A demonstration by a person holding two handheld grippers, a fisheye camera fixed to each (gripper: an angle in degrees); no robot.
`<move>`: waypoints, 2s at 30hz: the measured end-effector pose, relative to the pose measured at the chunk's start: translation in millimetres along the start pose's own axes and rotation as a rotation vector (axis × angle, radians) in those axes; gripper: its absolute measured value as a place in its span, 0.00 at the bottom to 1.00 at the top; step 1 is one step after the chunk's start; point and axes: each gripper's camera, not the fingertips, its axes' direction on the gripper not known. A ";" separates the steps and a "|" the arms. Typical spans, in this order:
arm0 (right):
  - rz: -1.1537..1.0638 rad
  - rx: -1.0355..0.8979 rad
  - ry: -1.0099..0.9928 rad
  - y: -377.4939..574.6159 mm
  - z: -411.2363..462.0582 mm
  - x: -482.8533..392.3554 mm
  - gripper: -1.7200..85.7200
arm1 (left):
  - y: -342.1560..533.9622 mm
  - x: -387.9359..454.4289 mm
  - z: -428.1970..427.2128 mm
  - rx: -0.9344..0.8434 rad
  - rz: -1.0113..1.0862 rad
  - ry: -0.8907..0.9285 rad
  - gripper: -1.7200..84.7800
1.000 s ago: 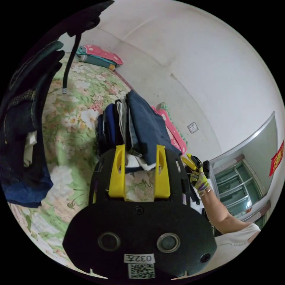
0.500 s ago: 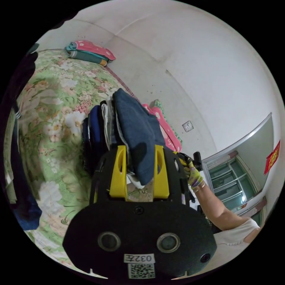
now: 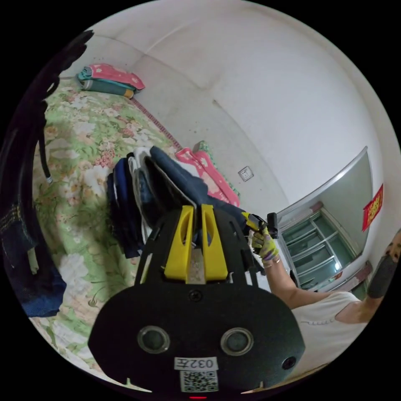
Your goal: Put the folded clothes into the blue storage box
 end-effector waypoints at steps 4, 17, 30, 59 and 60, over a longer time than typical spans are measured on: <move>0.142 -0.007 -0.073 14.9 13.6 36.8 0.14 | 9.0 -28.1 24.6 -0.038 -0.066 -0.025 0.06; 0.184 -0.019 -0.034 35.1 25.6 57.9 0.11 | -14.3 -34.8 84.6 -0.107 -0.027 -0.098 0.03; -0.183 0.206 0.204 112.1 -114.4 24.7 0.09 | 15.4 84.2 209.3 -0.279 0.335 0.359 0.02; 1.100 0.415 0.252 535.6 -184.3 281.0 0.09 | 493.2 38.5 667.1 -1.925 0.177 0.284 0.02; 1.089 0.413 0.255 532.7 -185.7 284.0 0.09 | 491.5 37.6 668.8 -1.916 0.179 0.280 0.02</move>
